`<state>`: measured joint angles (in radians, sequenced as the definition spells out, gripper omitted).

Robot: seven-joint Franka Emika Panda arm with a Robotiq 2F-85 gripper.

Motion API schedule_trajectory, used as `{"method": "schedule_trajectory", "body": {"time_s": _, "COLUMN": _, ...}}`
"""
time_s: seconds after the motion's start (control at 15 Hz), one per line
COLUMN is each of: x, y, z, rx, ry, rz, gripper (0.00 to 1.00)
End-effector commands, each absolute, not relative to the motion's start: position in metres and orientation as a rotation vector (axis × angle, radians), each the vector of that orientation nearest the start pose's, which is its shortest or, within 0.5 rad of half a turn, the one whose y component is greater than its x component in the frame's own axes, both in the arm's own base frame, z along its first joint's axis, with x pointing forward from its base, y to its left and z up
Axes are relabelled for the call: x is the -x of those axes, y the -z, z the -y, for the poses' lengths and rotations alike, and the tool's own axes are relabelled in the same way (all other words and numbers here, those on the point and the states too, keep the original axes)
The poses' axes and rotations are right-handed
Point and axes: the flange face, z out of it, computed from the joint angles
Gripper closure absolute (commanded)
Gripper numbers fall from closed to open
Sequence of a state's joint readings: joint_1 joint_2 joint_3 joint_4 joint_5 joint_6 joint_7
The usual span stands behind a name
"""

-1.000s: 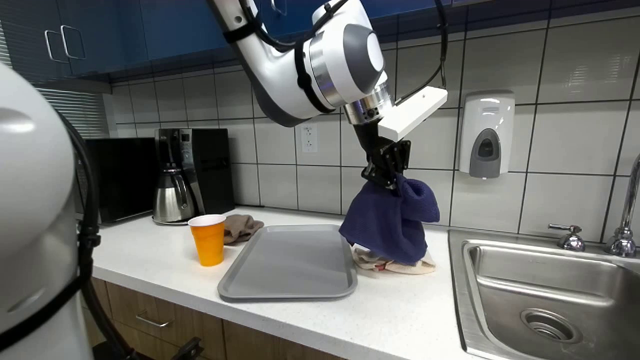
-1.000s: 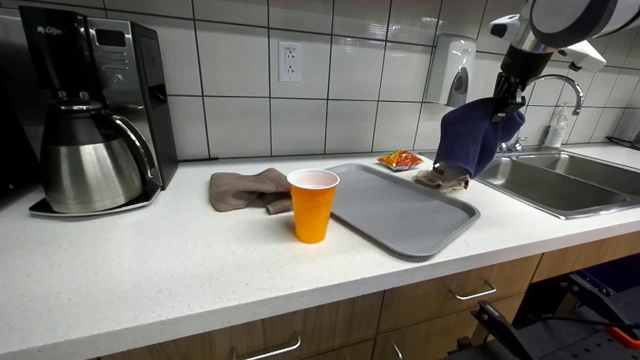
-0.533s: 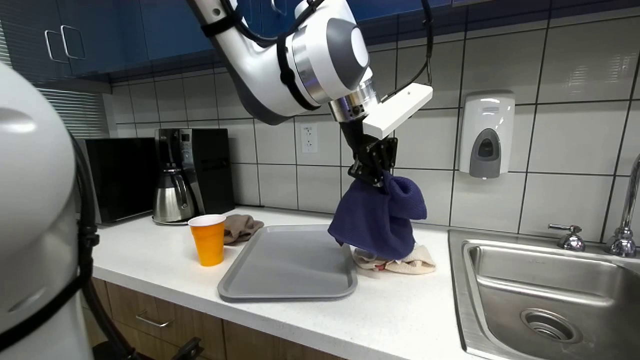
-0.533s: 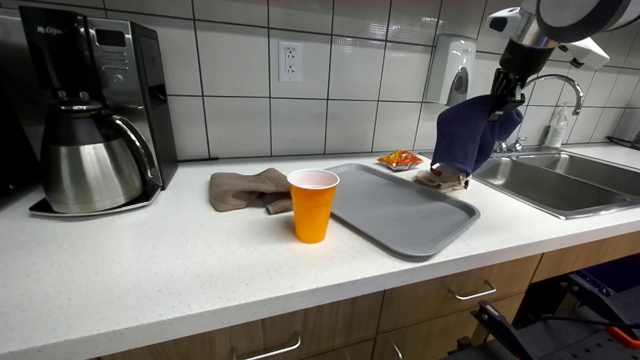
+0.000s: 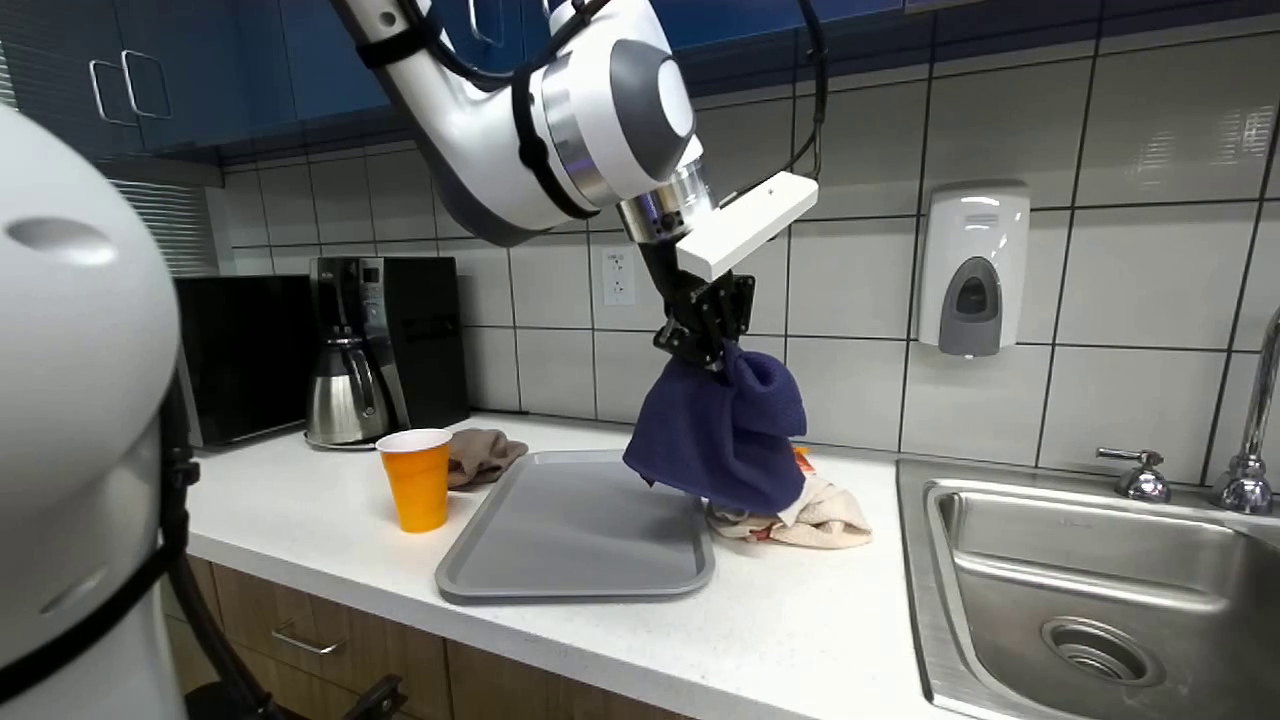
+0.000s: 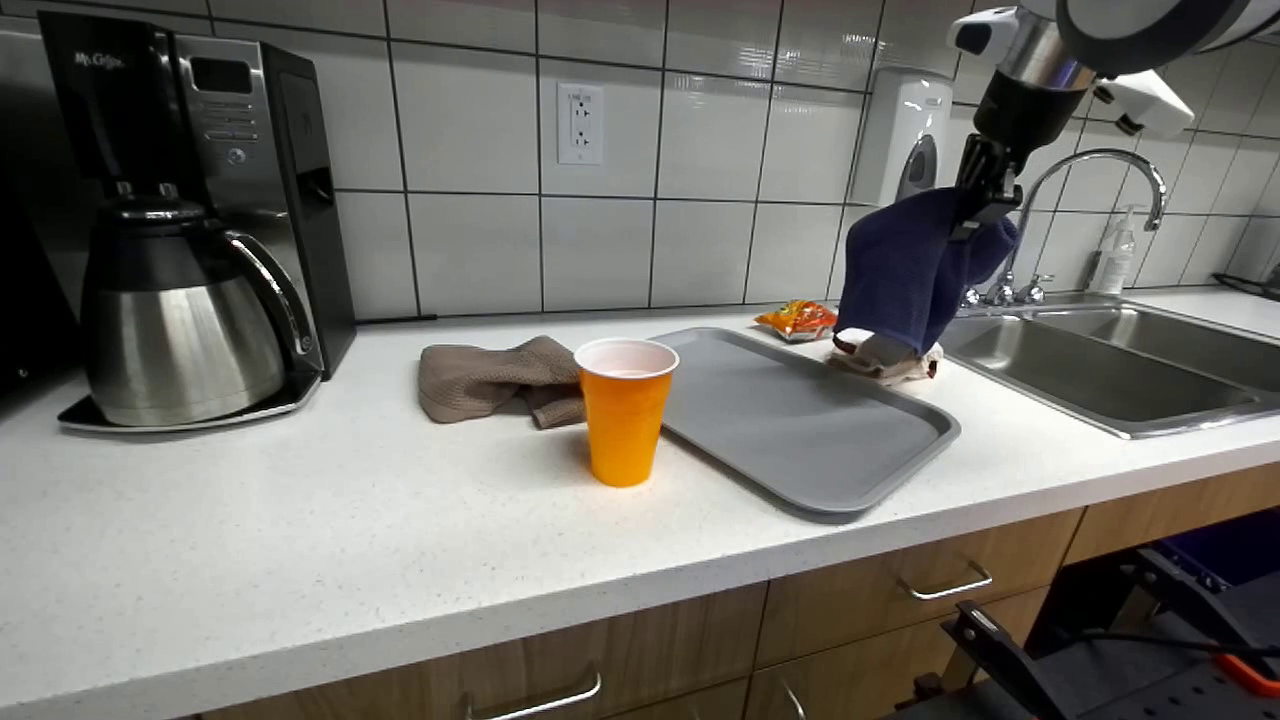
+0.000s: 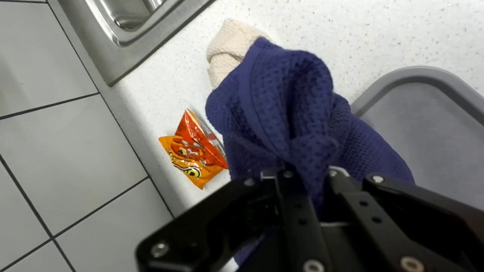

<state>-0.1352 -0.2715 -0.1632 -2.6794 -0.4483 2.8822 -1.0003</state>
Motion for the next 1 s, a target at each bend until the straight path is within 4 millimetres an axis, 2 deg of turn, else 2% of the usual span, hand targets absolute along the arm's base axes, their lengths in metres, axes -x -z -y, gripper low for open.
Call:
{"method": "schedule_trajectory", "body": {"time_s": 0.0, "x": -0.420, "y": -0.373, "z": 0.078, "rx": 2.943, "ry": 0.481, "rz": 1.816, "gripper": 0.98}}
{"method": "schedule_trajectory", "body": {"time_s": 0.4, "x": -0.424, "y": -0.371, "z": 0.045, "rx": 2.848, "ry": 0.466, "rz": 1.740, "gripper": 0.98}}
{"method": "schedule_trajectory", "body": {"time_s": 0.93, "x": -0.423, "y": -0.364, "z": 0.040, "rx": 2.823, "ry": 0.390, "rz": 1.660, "gripper": 0.98}}
